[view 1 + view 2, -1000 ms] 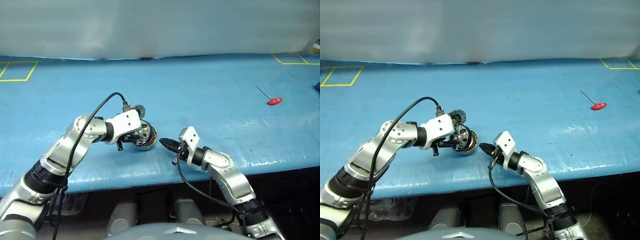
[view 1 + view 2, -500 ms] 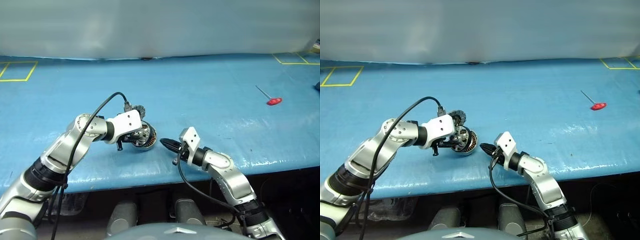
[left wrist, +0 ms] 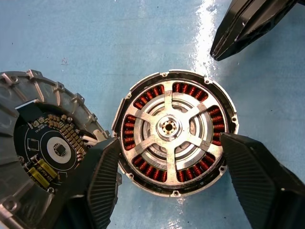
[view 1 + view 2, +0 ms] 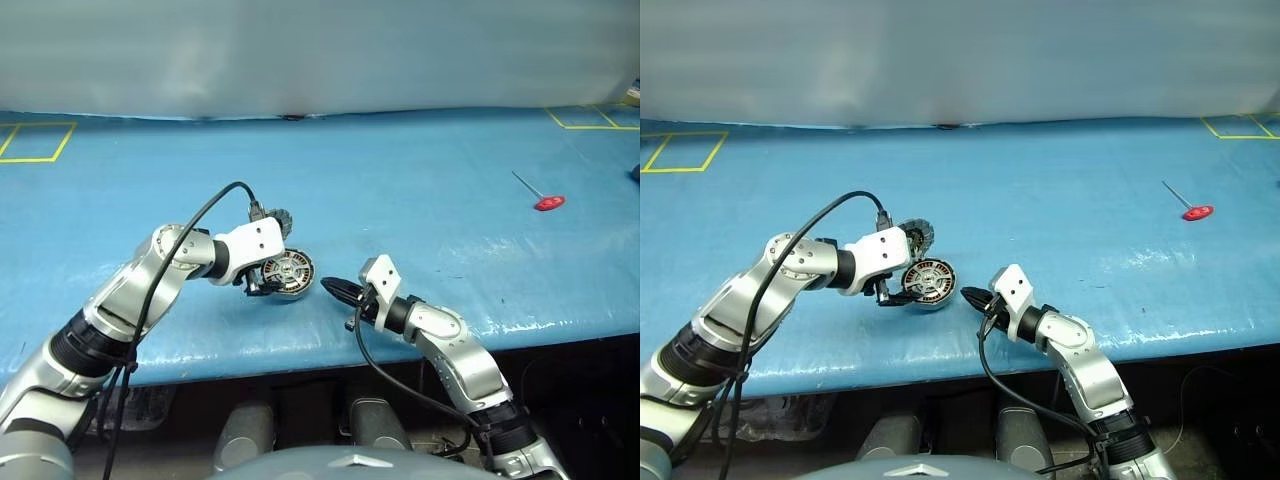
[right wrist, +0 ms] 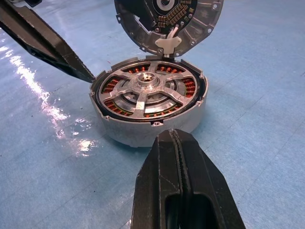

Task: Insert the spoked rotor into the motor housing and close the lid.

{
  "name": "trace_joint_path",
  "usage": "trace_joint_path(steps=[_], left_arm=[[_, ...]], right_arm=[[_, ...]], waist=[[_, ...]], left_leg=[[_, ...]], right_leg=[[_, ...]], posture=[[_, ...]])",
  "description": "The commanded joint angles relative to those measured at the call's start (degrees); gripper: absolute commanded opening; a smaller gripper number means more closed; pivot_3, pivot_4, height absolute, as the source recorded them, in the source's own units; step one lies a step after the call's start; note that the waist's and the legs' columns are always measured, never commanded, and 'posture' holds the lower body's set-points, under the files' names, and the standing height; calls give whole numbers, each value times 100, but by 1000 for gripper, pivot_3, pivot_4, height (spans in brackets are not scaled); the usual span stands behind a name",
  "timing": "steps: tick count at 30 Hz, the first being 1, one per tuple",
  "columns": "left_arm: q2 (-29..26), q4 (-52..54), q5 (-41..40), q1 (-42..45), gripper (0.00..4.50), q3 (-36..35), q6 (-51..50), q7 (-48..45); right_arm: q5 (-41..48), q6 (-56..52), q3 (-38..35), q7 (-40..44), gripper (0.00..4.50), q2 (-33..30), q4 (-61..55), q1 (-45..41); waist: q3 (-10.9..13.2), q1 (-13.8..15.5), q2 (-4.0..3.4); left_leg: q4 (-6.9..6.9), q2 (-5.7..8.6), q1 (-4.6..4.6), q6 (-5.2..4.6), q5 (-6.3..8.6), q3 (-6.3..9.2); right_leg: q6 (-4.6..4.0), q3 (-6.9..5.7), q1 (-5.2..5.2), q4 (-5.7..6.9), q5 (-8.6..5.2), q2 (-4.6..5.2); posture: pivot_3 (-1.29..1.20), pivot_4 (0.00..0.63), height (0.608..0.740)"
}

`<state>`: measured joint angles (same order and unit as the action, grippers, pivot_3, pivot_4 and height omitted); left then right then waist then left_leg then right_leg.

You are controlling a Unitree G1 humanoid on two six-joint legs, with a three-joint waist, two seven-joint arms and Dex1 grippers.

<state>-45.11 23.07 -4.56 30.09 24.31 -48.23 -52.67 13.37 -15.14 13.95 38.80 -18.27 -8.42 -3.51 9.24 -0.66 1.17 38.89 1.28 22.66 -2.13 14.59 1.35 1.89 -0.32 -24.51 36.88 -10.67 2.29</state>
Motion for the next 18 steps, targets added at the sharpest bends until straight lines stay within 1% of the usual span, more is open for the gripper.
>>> trace_joint_path(steps=[1,5,9,13,16,18], left_arm=[[-17,78,19,138,4460,-62,20,-42],[23,178,-57,157,4460,-155,9,-31],[229,410,-370,-63,4460,-592,64,109],[441,803,-759,-831,4460,-1260,175,340],[511,1057,-791,-1444,4460,-1537,386,587],[674,1232,-855,-1921,4086,-1763,543,826]], right_arm=[[7,126,-73,12,0,1,-136,-30],[14,127,-85,12,0,0,-133,-41],[28,130,-115,-5,0,-4,-172,-29],[63,10,-160,-34,0,-42,-348,-30],[98,-115,-193,-22,0,-87,-488,-54],[130,-216,-209,-10,0,-127,-581,-108]], waist=[[0,0,0],[0,-1,0],[0,1,0],[3,-19,-5],[4,-10,-6],[5,2,-9]], left_leg=[[0,0,0,0,0,0],[0,0,0,0,0,0],[0,0,1,0,0,0],[-3,-5,-1,-4,3,-6],[-5,-11,-1,-3,3,-4],[-5,-11,-1,-3,3,-3]], right_leg=[[0,0,0,0,0,0],[0,0,0,0,0,0],[0,0,0,0,0,1],[0,5,-2,-4,0,16],[-3,6,-4,-4,-1,22],[-3,6,-3,-3,-2,22]], posture=[[0,150,740],[0,150,740],[0,150,740],[0,150,740],[0,150,740],[0,150,740]])
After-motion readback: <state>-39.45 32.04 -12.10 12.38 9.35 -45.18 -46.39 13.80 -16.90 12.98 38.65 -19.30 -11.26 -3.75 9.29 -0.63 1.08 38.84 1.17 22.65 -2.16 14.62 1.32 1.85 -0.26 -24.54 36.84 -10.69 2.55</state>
